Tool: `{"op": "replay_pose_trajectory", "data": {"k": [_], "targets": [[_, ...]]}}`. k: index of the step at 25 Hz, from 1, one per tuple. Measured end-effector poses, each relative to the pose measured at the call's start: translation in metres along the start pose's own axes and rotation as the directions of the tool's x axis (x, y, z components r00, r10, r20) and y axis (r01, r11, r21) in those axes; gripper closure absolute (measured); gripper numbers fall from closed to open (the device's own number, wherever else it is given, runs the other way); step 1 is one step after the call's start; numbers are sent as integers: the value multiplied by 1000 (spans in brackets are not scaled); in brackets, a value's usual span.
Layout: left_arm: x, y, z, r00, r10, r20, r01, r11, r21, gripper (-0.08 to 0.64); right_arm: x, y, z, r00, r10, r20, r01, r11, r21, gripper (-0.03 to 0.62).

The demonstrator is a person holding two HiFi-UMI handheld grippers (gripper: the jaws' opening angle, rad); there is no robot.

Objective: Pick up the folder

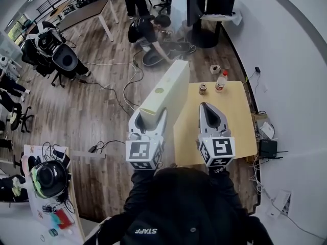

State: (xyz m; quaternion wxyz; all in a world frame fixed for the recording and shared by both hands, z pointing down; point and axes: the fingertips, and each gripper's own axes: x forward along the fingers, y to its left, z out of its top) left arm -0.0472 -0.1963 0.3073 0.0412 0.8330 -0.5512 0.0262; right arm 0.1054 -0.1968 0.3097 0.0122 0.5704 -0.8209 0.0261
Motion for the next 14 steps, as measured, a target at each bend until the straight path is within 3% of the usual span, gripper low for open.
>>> {"op": "replay_pose_trajectory", "data": {"k": [14], "targets": [[-6, 3, -2, 1000, 1, -4, -1, 1000, 2, 267, -1, 9, -10, 1000, 7, -26, -7, 1000, 3, 574]]}}
